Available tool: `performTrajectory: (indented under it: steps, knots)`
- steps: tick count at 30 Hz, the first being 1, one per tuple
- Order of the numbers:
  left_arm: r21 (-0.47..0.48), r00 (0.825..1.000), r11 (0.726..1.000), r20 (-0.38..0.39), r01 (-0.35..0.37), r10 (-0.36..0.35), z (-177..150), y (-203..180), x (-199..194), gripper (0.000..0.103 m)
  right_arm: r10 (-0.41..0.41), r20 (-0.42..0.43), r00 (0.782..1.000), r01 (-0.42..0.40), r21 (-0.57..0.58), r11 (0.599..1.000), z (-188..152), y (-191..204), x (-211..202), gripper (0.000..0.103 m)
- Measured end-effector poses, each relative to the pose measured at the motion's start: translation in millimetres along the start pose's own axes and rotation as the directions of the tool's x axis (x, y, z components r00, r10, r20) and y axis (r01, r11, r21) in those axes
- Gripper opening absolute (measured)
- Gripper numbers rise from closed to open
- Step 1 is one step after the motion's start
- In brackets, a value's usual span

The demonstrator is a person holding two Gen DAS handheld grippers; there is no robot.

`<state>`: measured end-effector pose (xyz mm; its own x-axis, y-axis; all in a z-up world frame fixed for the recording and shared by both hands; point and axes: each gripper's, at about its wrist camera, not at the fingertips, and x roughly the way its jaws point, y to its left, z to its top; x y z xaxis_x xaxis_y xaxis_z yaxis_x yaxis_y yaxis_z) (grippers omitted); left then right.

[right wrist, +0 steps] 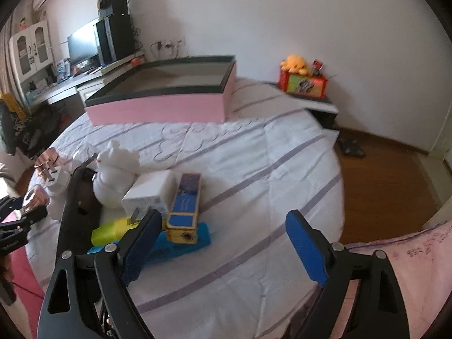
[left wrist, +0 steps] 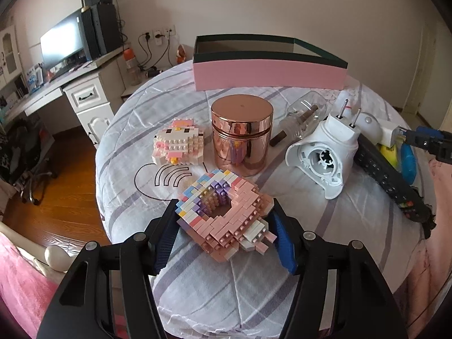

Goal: Organize rigid objects
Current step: 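Close the left tool on the block donut while the right tool grasps the blue-gold box, then carry both held items into the pink box and open both tools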

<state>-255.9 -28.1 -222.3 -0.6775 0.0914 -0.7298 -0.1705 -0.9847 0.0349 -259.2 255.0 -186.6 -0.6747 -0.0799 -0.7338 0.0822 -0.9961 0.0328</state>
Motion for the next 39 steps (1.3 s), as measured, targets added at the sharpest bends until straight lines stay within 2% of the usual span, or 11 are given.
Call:
performTrajectory:
  steps: [1, 3, 8, 10, 12, 14, 19, 27, 30, 33, 39]
  knots:
    - [0.002, 1.0, 1.0, 0.0, -0.002, 0.002, 1, -1, 0, 0.063, 0.009, -0.005, 1.0, -0.009, -0.002, 1.0, 0, 1, 3, 0.066]
    - [0.004, 1.0, 1.0, 0.002, -0.005, 0.005, 1, -1, 1, 0.063, 0.021, -0.016, 1.0, -0.021, -0.004, 1.0, 3, 2, 9, 0.059]
    - [0.0, 1.0, 1.0, 0.006, -0.001, 0.001, 1, 0, 3, 0.064, 0.051, -0.04, 0.998, -0.052, -0.025, 0.998, 11, 5, 24, 0.046]
    - [0.005, 1.0, 1.0, 0.011, -0.001, 0.001, 2, -1, 2, 0.063, 0.096, -0.046, 0.994, -0.097, -0.026, 0.995, 13, 5, 27, 0.029]
    - [0.018, 1.0, 1.0, 0.014, -0.008, 0.008, 2, -2, 2, 0.062, 0.121, -0.05, 0.991, -0.124, -0.043, 0.991, 16, 8, 28, 0.021]
    - [0.027, 1.0, 1.0, 0.019, -0.005, 0.005, 3, -4, -3, 0.062, 0.096, -0.052, 0.994, -0.099, -0.069, 0.993, 17, 12, 27, 0.021]
    - [0.04, 0.998, 0.999, 0.065, 0.018, -0.021, 16, -6, -24, 0.062, 0.098, -0.022, 0.995, -0.1, -0.081, 0.992, 21, 17, 16, 0.021]
    - [0.089, 0.982, 0.996, 0.188, -0.012, -0.005, 77, -18, -48, 0.062, 0.128, 0.036, 0.991, -0.123, -0.131, 0.984, 60, 31, 5, 0.021]
    - [0.094, 0.977, 0.995, 0.215, -0.009, -0.012, 103, -22, -46, 0.062, 0.159, 0.053, 0.986, -0.149, -0.147, 0.978, 79, 37, 5, 0.021]
    - [0.12, 0.971, 0.993, 0.237, -0.017, -0.012, 130, -30, -37, 0.062, 0.146, 0.062, 0.987, -0.133, -0.178, 0.975, 97, 46, 12, 0.021]
    - [0.15, 0.977, 0.989, 0.21, -0.007, -0.024, 183, -38, 2, 0.062, 0.162, 0.073, 0.984, -0.143, -0.209, 0.967, 135, 57, 32, 0.021]
